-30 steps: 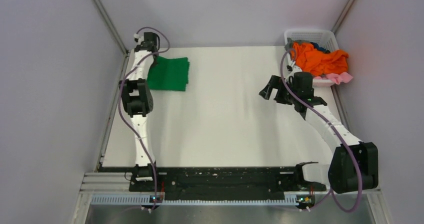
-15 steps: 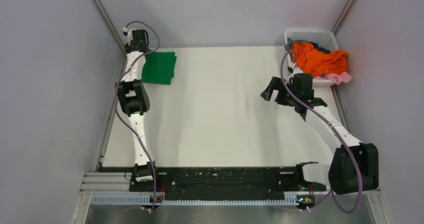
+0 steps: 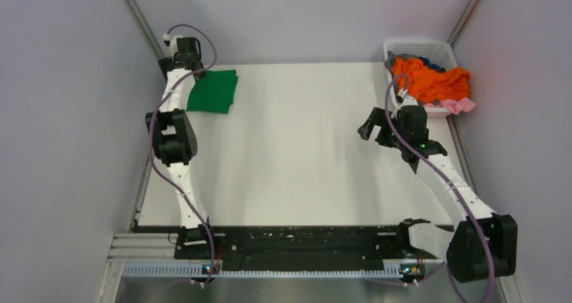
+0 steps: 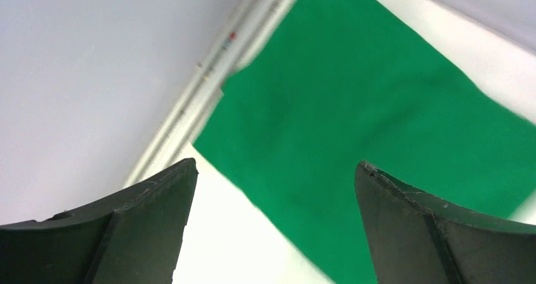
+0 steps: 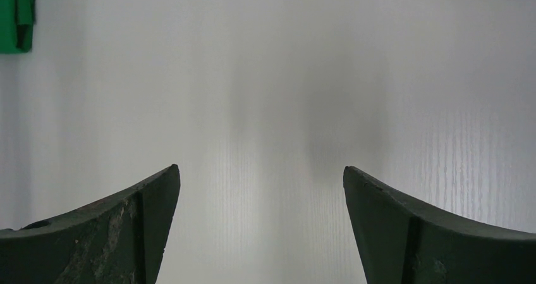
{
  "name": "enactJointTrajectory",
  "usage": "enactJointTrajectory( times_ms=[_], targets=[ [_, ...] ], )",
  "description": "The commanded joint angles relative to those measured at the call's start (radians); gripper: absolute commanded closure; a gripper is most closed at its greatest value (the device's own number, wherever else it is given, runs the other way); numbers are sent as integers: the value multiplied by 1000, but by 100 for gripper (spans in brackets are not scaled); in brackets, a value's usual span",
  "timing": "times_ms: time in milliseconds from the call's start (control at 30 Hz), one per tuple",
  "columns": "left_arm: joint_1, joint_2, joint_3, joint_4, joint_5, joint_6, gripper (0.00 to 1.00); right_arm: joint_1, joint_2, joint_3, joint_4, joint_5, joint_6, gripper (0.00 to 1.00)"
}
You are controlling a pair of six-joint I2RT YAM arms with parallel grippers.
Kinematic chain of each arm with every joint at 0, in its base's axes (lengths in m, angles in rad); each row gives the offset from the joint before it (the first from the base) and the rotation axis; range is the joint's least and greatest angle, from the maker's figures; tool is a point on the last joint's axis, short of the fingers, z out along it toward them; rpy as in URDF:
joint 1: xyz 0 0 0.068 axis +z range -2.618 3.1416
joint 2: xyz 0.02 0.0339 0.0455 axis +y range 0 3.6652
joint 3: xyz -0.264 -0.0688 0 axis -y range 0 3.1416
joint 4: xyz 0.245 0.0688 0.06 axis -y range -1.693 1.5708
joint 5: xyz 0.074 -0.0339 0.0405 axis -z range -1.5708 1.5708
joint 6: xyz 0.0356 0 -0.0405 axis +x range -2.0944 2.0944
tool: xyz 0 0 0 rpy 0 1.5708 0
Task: Fold and stack the t-shirts
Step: Reset both arms
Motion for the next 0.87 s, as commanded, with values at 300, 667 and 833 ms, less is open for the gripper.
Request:
enactJointTrajectory(
  times_ms=[300,667,833],
  targets=[
    [-359,-919,-1048,289,400,-292,1,0,-301,-140,-58,200,35,1],
    [-485,-1484,-1531,128,309,-371,1,0,-378,-184,-69,288,35,1],
    [-484,-1571,-1533,77,264,-357,1,0,-384,-189,-76,272,28,1]
  ],
)
